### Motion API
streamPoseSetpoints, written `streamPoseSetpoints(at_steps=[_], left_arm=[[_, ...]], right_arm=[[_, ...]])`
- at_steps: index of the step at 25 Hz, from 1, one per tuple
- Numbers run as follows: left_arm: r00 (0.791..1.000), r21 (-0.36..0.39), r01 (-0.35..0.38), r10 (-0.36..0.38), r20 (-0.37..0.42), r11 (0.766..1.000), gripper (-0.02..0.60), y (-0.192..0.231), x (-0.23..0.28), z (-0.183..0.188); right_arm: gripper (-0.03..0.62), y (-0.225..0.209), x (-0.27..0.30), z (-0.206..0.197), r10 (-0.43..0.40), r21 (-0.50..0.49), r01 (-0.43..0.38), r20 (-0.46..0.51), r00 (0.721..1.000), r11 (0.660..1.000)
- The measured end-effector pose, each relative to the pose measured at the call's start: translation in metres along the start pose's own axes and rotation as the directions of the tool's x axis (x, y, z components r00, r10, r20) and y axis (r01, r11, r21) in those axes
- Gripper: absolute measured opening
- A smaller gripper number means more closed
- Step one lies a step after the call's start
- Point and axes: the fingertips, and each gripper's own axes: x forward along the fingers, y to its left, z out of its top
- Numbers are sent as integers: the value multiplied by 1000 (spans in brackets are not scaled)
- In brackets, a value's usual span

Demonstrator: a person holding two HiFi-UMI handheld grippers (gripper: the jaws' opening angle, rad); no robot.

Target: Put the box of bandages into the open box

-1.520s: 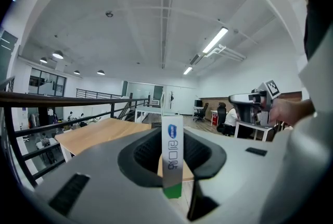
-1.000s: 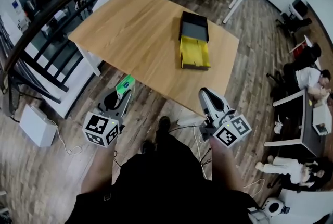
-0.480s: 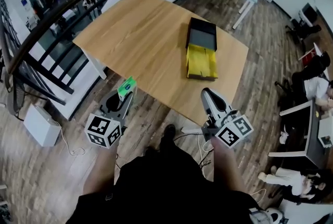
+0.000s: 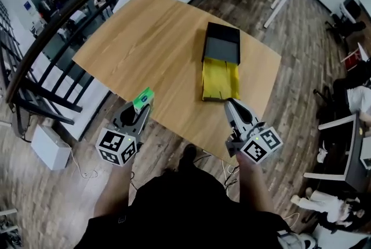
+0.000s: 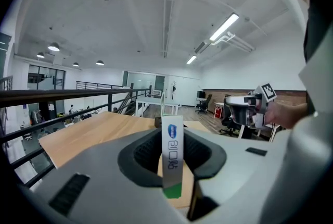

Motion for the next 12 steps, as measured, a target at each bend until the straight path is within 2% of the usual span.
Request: streamPoseSetpoints(at_steps=[6,12], left_arm=[[1000,4,-1,1,-6,1000,97,-6,46,16],[1000,26,9,-10,14,1000,97,-15,73,40]], right_arm=[[39,-43,10,14,18,23,-18,12,1000,1000],[38,-76,6,46,9,9,-10,68,998,1000]])
